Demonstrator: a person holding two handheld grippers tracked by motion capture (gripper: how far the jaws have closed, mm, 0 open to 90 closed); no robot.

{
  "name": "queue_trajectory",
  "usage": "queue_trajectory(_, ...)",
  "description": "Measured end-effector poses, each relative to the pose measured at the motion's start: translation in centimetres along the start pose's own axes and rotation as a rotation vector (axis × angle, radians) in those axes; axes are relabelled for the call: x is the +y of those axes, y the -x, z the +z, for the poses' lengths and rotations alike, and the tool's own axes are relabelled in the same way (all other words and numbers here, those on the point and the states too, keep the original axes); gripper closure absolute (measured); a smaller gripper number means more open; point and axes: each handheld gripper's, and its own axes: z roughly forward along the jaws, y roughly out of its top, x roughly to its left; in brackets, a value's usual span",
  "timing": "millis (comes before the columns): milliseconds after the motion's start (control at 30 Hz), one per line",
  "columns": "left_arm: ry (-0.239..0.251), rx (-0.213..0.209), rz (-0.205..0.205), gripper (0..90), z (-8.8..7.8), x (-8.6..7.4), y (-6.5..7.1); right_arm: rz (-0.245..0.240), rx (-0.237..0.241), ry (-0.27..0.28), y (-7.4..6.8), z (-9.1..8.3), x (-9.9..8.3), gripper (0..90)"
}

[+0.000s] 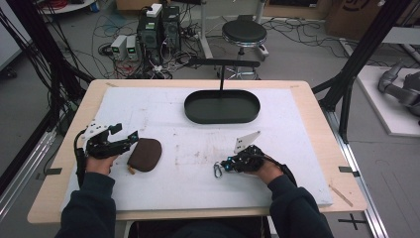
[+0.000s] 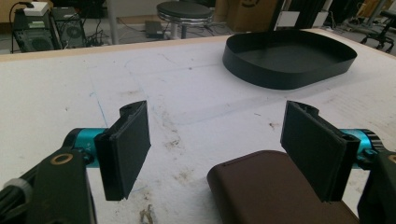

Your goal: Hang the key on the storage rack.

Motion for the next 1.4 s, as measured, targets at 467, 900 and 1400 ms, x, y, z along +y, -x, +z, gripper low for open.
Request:
queue_trajectory(467,0.001,0.006,-0.004,24.1,-0.1,0.0,-0.2,0.172,-0.103,0.119,1.5,-4.2,-0.2,90.0)
queue_trajectory(900,0.000,0.008,-0.001,24.2,-0.1,-0.1,-0.2,0.236,-0.288,0.208,3.6,-9.0,-0.1,90.0)
queue_trajectory(1400,-0.013,0.007,0.005,24.3,0.1,-0.1,-0.2,0.281,-0.421,0.301,11.0,-13.1,3.1,90.0)
